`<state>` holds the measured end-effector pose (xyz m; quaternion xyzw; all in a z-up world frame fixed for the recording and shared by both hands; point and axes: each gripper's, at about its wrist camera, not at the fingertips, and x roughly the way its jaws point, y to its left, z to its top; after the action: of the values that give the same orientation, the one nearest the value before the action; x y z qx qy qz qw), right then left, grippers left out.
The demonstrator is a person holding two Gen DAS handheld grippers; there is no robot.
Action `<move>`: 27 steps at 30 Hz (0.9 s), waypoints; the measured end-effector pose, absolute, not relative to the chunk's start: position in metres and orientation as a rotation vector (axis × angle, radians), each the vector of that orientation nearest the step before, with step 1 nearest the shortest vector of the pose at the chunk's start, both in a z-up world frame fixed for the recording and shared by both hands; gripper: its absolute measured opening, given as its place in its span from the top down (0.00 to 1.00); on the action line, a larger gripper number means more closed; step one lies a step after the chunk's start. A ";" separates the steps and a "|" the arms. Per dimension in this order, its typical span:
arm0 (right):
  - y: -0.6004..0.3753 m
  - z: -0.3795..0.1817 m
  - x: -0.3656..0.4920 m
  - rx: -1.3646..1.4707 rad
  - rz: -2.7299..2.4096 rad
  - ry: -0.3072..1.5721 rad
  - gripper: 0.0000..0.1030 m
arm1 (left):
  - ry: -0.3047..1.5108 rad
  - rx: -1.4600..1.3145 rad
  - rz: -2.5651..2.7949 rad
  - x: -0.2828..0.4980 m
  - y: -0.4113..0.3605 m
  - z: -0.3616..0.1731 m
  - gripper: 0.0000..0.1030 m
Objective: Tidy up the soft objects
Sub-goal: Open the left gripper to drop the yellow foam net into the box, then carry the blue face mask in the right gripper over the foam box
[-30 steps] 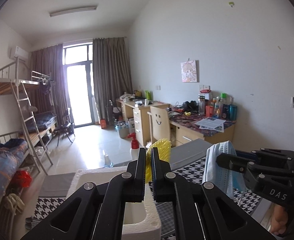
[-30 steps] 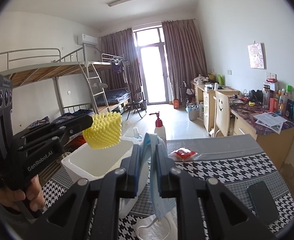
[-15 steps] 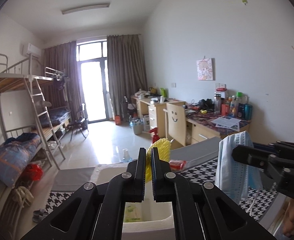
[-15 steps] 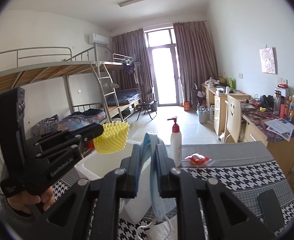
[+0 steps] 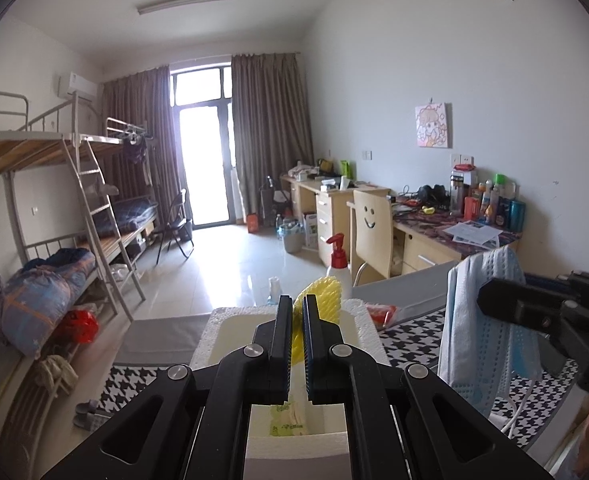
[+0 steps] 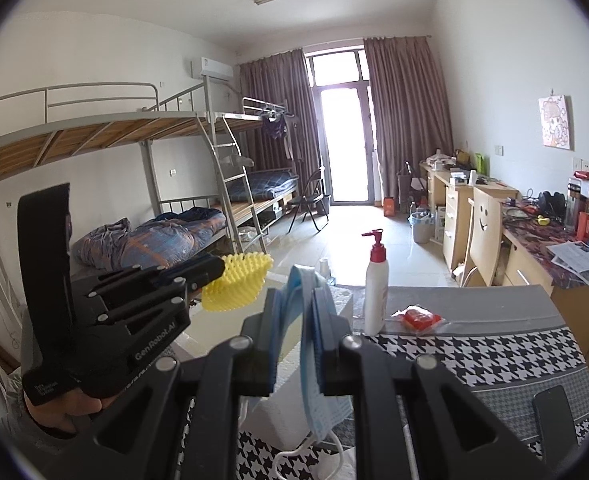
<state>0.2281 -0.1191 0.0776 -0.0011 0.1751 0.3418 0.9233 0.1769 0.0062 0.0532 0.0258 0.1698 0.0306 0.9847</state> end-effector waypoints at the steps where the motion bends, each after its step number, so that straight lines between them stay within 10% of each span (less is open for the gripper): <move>1: -0.118 0.078 0.229 -0.003 0.703 0.361 0.83 | 0.349 0.051 0.061 0.179 0.007 0.052 0.95; 11: -0.111 0.081 0.234 -0.009 0.696 0.372 0.83 | 0.409 0.040 0.080 0.190 0.017 0.039 0.90; 16: -0.105 0.084 0.240 -0.012 0.686 0.379 0.83 | 0.403 0.022 0.122 0.187 0.025 0.034 0.17; 27: -0.096 0.093 0.244 -0.028 0.677 0.372 0.83 | 0.394 0.028 0.157 0.184 0.035 0.034 0.02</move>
<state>0.2443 -0.0962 0.0932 -0.0137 0.1813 0.3301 0.9263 0.1842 0.0353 0.0341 0.0138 0.1953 0.0778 0.9776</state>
